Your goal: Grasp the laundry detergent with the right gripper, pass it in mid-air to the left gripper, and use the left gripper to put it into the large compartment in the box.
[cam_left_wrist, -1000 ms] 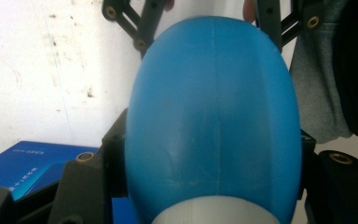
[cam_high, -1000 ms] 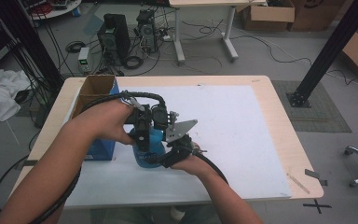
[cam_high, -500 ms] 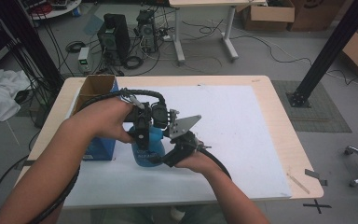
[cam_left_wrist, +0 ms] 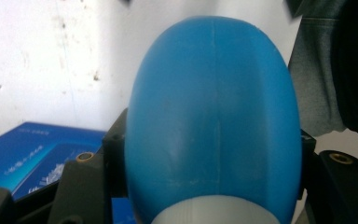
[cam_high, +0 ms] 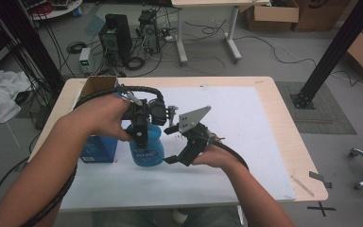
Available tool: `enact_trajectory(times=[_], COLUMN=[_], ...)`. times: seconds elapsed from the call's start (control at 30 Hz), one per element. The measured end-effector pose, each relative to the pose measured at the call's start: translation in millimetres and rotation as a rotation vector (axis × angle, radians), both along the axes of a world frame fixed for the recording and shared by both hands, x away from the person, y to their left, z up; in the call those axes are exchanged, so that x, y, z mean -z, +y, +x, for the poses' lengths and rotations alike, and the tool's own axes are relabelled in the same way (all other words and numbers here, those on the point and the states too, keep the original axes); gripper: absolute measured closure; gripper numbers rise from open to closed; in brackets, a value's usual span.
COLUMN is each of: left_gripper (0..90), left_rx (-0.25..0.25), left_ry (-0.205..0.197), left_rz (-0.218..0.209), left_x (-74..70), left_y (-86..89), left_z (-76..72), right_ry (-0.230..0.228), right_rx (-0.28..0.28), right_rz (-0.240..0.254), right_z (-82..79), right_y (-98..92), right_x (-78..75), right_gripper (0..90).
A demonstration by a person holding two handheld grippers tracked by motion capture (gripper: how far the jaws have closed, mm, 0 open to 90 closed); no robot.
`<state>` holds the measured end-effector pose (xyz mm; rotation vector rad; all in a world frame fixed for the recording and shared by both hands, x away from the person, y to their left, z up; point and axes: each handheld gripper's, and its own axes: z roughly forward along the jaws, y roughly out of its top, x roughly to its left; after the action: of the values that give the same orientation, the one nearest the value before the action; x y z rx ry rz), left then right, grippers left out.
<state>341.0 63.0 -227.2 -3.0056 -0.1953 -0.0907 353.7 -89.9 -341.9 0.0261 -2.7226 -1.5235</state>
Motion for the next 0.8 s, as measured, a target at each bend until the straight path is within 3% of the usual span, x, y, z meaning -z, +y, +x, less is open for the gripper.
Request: enact_trajectory(times=[0.07, 0.1, 0.13, 0.17, 0.23, 0.4, 0.43, 0.47, 0.53, 0.57, 0.6, 0.67, 0.8], left_gripper=[39.2, 39.2, 39.2, 39.2, 39.2, 39.2, 39.2, 39.2, 39.2, 39.2, 39.2, 39.2, 39.2], left_rx=[-0.011, -0.024, -0.024, -0.035, -0.051, -0.110, -0.122, -0.140, -0.180, -0.198, -0.243, -0.264, -0.385], left_ry=[-0.004, 0.000, 0.000, 0.000, 0.006, 0.016, 0.018, 0.021, 0.029, 0.031, 0.030, 0.027, 0.043], left_rz=[0.005, 0.007, 0.007, 0.009, 0.007, -0.003, -0.002, -0.006, -0.016, -0.018, -0.017, -0.013, -0.001], left_x=[-3.7, -7.4, -7.4, -10.2, -14.7, -28.7, -32.4, -36.1, -44.5, -47.2, -54.7, -58.6, -73.1], left_y=[2.5, 5.4, 5.4, 7.3, 11.2, 22.4, 24.7, 27.5, 34.4, 36.7, 42.1, 44.4, 55.5], left_z=[2.4, 5.1, 5.1, 6.9, 10.8, 20.9, 23.4, 25.6, 32.1, 34.4, 39.4, 41.4, 52.2], right_ry=[-0.009, -0.018, -0.018, -0.025, -0.023, -0.046, -0.044, -0.044, -0.047, -0.047, -0.047, -0.047, -0.039], right_rx=[0.005, 0.005, 0.005, 0.003, -0.001, -0.004, -0.010, -0.010, -0.021, -0.021, -0.026, -0.026, -0.038], right_rz=[-0.041, -0.093, -0.093, -0.160, -0.186, -0.327, -0.380, -0.380, -0.464, -0.464, -0.512, -0.541, -0.640], right_z=[1.2, 1.9, 1.9, 3.7, 4.7, 9.3, 11.6, 11.6, 15.5, 15.5, 16.6, 17.1, 21.0], right_y=[-3.7, -7.0, -7.0, -10.5, -11.6, -21.1, -24.7, -24.7, -30.5, -30.5, -33.6, -35.2, -40.4], right_x=[-6.8, -13.5, -13.5, -20.3, -22.2, -37.9, -43.7, -43.7, -51.5, -51.5, -53.4, -53.9, -54.2], right_gripper=[0.0, 0.0, 0.0, 0.0, 0.0, 0.0, 0.0, 0.0, 0.0, 0.0, 0.0, 0.0, 0.0])
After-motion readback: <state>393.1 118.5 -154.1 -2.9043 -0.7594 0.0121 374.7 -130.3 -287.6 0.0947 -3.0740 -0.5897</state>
